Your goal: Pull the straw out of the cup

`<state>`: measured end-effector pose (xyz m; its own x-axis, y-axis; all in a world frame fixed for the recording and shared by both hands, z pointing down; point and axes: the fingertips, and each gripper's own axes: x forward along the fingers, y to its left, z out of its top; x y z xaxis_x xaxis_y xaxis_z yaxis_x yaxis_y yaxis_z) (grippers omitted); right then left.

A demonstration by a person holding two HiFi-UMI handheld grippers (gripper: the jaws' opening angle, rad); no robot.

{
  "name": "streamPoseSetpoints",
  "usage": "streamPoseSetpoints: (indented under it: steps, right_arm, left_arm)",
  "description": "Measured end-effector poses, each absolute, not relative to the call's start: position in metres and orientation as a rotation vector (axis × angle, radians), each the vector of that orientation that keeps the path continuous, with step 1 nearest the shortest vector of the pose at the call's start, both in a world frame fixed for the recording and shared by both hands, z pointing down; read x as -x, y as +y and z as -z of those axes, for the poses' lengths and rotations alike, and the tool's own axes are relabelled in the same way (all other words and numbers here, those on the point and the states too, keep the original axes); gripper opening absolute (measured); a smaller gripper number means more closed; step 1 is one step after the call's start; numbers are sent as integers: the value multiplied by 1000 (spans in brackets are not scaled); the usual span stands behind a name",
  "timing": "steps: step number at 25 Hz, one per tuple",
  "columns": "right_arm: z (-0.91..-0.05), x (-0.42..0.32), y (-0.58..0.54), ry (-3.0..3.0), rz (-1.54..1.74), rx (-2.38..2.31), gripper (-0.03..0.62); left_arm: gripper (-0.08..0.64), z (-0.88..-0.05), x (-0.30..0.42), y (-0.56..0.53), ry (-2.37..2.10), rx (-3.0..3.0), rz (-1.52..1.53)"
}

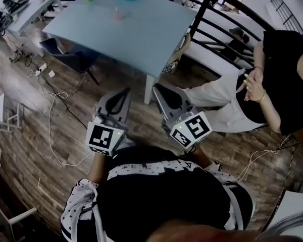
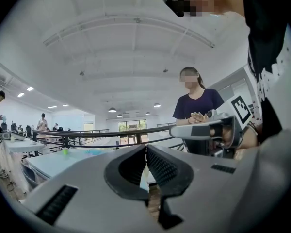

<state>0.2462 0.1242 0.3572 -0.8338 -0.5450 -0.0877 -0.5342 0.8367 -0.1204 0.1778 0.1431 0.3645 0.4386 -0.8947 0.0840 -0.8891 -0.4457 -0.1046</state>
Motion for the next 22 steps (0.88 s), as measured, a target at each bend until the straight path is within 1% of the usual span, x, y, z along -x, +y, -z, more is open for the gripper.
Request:
streamPoseSetpoints:
  steps: [22]
  right_arm:
    - [-354,-185,73,2895,114,941,31]
  left_arm:
    - [14,-362,-118,88,1552,2660,170]
